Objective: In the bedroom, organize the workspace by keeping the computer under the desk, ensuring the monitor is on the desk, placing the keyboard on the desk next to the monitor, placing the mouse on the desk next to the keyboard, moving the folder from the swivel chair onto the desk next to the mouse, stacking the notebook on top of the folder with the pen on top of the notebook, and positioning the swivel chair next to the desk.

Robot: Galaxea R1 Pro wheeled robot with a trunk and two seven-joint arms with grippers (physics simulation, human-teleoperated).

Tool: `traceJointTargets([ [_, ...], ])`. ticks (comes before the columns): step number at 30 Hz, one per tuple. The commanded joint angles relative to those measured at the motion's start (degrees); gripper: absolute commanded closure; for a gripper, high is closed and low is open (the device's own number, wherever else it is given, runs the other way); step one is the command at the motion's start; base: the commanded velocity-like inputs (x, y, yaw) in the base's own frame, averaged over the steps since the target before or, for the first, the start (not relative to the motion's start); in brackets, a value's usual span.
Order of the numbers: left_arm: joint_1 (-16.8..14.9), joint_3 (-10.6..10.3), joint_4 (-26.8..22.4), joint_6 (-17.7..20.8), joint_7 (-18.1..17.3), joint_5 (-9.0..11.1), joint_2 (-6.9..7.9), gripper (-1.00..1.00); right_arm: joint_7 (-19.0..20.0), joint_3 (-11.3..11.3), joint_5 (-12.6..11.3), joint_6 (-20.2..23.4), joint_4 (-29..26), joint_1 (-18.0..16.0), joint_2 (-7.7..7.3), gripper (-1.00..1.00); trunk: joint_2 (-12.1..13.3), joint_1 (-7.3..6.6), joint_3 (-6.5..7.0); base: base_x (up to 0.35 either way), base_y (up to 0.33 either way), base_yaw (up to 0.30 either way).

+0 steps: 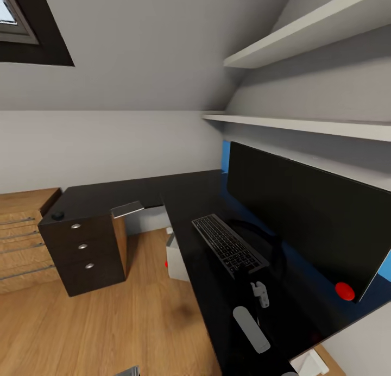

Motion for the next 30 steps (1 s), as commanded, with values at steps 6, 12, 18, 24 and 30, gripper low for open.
traceJointTargets([
  [6, -0.04, -0.21, -0.07, -0.38, 0.15, 0.59, 0.09, -1.00, -2.20, 0.13, -0.09, -0.28, -0.12, -0.04, 0.00, 1.00, -0.04, -0.01, -0.05, -0.103, 0.090, 0.000],
  [12, -0.04, -0.20, -0.07, -0.38, 0.18, 0.59, 0.08, -1.00, -2.57, 0.13, -0.09, -0.23, -0.13, -0.04, 0.00, 1.00, -0.04, -0.01, -0.05, -0.009, 0.008, 0.000],
  [18, -0.04, -0.14, -0.12, -0.48, 0.22, 0.59, 0.10, -1.00, -2.60, 0.13, -0.17, -0.26, -0.19, -0.05, 0.00, 1.00, -0.04, -0.01, -0.05, 0.000, -0.002, 0.000],
  [24, -0.04, -0.12, -0.16, -0.55, 0.23, 0.59, 0.10, -1.00, -2.60, 0.13, -0.18, -0.21, -0.22, -0.04, 0.00, 1.00, -0.04, -0.01, -0.05, -0.051, -0.122, 0.000],
  [30, -0.04, -0.11, -0.16, -0.55, 0.23, 0.59, 0.10, -1.00, -2.60, 0.13, -0.18, -0.27, -0.22, -0.05, 0.00, 1.00, -0.04, -0.01, -0.05, -0.011, -0.026, 0.000],
])
